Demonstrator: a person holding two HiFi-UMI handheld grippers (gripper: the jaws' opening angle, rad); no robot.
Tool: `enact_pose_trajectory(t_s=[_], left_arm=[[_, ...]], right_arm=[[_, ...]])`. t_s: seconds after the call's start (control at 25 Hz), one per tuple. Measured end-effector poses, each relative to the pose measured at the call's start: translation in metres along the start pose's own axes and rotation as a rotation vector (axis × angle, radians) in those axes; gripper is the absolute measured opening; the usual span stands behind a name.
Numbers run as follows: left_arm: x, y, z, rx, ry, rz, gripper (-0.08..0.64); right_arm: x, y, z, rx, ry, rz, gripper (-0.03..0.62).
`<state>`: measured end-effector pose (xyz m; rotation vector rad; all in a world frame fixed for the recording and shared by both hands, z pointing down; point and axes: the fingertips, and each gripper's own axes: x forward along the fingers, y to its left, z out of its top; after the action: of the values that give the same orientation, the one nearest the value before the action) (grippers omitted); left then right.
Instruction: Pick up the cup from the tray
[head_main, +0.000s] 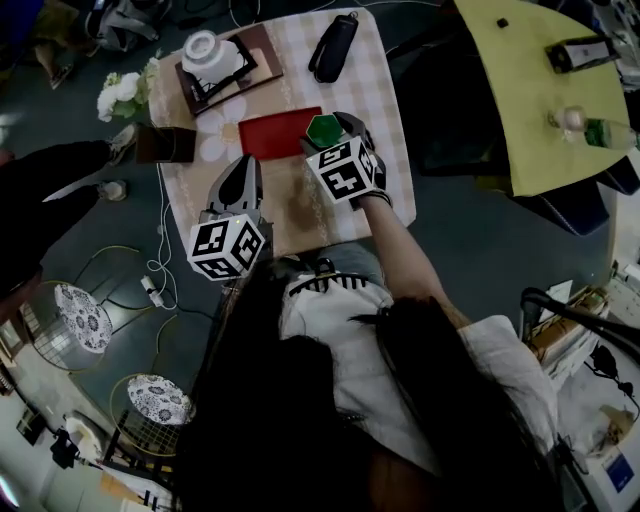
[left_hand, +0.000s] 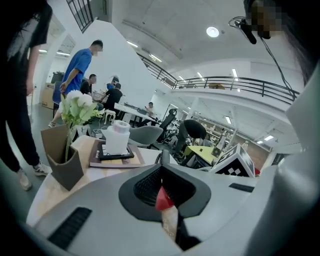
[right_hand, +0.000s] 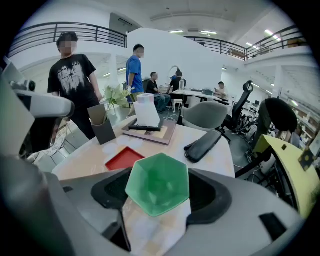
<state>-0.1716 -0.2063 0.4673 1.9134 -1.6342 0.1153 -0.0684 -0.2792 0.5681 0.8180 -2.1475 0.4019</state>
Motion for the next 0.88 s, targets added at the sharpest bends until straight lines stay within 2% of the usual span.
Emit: enact_pose_trajectory(t_s=[0.32, 0.88], left_arm=[[0.021, -0.034, -0.007, 0.030, 0.032, -0.091, 0.009], [0.034, -0.058, -0.014, 0.041, 0.059, -0.133, 0.009]], right_arm=[[-0.024, -0.041, -0.031, 0.073, 0.023, -0.084, 0.337], [-0.022, -0.064, -0.086, 0.137, 0.111, -0.092, 0.337]])
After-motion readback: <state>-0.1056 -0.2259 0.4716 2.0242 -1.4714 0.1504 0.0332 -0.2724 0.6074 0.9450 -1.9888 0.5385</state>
